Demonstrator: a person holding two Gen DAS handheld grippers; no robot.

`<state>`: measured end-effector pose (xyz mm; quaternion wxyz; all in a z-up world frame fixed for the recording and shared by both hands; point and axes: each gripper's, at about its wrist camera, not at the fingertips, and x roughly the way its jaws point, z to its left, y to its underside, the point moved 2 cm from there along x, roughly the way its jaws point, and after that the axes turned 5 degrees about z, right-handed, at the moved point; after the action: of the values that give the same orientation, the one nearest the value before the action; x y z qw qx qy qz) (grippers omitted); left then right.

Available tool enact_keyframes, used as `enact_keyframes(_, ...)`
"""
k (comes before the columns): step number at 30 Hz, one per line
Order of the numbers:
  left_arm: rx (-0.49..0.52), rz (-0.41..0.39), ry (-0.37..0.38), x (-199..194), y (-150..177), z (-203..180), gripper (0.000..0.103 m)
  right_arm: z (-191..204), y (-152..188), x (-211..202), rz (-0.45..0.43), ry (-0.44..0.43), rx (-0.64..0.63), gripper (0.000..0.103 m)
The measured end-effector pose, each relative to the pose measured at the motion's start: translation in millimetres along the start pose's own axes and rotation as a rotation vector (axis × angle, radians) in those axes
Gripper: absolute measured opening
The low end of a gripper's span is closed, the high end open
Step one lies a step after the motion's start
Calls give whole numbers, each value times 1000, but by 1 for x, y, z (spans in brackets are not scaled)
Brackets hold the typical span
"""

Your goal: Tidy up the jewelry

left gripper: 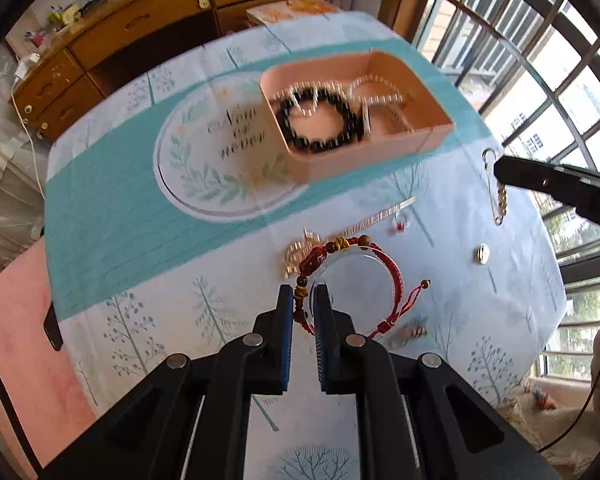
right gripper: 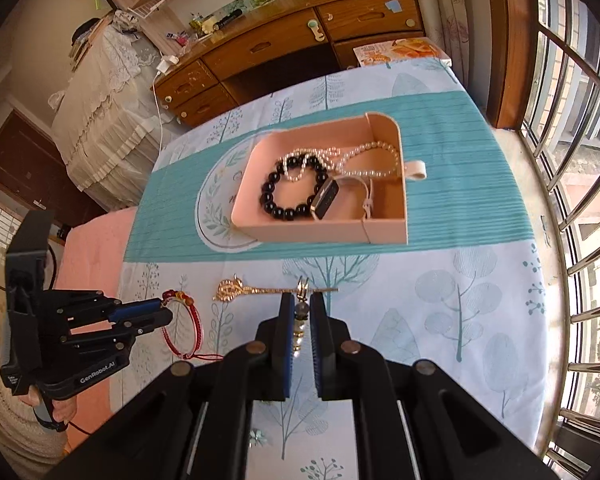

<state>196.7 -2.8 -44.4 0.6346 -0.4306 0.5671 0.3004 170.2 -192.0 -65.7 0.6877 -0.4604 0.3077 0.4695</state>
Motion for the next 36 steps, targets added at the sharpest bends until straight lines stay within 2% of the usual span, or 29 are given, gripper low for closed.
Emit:
enact_keyframes(6, -114, -140, -46, -32, -66, -7, 7, -6, -45, -12, -117, -8, 50, 8)
enact_keyframes(10, -161, -179, -60, -23, -96, -13, 7, -18, -77, -8, -172, 0, 98, 8)
enact_keyframes(17, -222, -158, -31, 26, -128, -16, 8, -37, -101, 26, -133, 15, 150, 8)
enact_keyframes(23, -170, -121, -32, 56, -133, -26, 10, -44, -99, 46, -81, 27, 149, 8)
enact_keyframes(24, -156, -118, -38, 59, -133, -28, 22, -45, -98, 49, -68, 22, 147, 8)
enact_keyframes(25, -147, -121, -48, 59, -132, -29, 43, -46, -98, 51, -57, 23, 147, 8)
enact_keyframes(26, -137, -130, -59, 59, -130, -31, 56, -46, -97, 53, -51, 31, 148, 8)
enact_keyframes(27, -129, -150, -73, 56, -128, -32, 77, -46, -96, 54, -48, 37, 145, 8)
enact_keyframes(28, -122, -179, -93, 51, -124, -32, 81, -45, -95, 54, -45, 36, 142, 8)
enact_keyframes(30, -98, -217, -133, 43, -118, -35, 81, -45, -91, 54, -47, 36, 136, 8)
enact_keyframes(36, -65, -287, -185, 17, -94, -36, 81, -35, -78, 44, -50, 28, 102, 8)
